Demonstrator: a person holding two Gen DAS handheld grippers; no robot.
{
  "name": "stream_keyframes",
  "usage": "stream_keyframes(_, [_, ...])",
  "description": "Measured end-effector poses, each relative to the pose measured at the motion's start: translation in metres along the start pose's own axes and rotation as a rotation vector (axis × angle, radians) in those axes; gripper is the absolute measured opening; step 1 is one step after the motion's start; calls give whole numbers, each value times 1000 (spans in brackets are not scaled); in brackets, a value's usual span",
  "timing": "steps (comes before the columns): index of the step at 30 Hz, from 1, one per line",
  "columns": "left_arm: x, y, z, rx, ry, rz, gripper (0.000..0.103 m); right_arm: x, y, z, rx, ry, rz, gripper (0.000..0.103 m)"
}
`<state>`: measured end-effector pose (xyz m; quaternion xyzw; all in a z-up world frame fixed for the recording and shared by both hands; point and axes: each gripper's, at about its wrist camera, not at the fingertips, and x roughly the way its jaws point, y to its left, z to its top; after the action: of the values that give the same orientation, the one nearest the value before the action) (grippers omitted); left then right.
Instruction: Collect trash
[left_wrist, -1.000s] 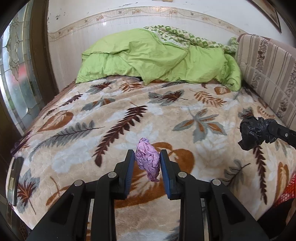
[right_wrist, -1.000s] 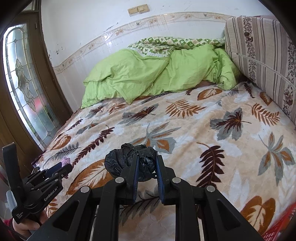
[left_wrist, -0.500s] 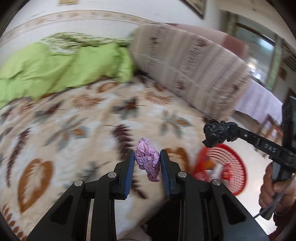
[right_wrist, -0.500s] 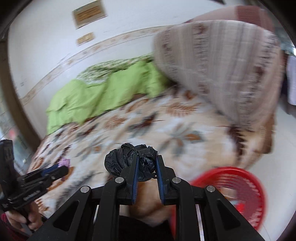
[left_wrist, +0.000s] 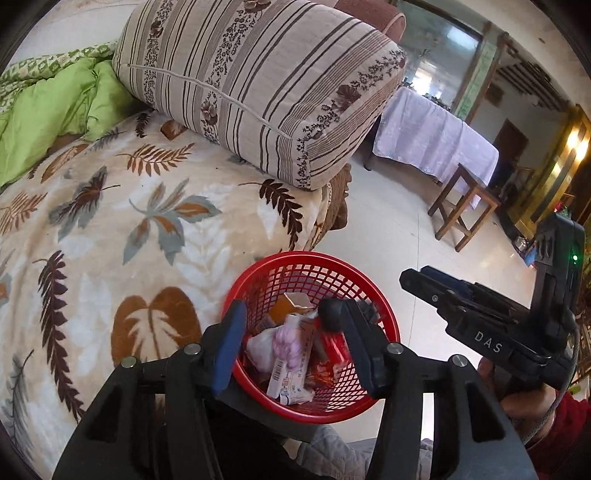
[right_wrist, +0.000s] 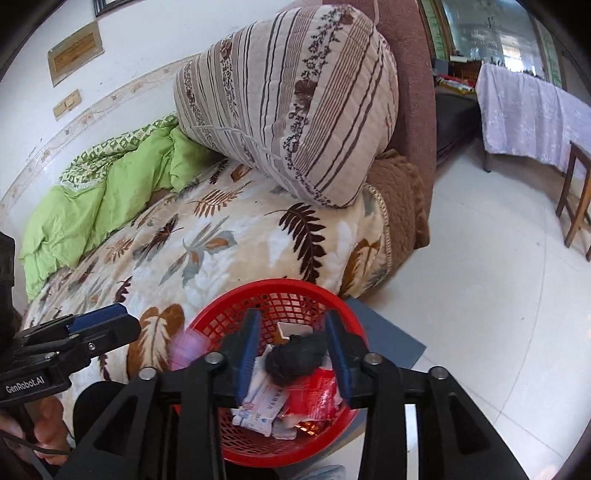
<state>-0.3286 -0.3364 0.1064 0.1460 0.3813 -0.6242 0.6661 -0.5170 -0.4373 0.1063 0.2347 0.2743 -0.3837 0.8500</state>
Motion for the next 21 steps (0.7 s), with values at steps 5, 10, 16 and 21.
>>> stream_keyframes(5, [-44,6,-10,3,-105,126,78,-19,22,-7,-26,-41,-85,65])
stream_keyframes(10, [-101,19,-36,25,-219,312,98,-42,67,-27,-86,-76,-150,84])
stream_keyframes(16, [-144,38,-75,10,-269,531,103,-45,98,-40,-178,-43,-189,88])
stream_keyframes(21, [-165,55,-95,-23,-292,614,103,-48,114,-45,-223,-44,-214,89])
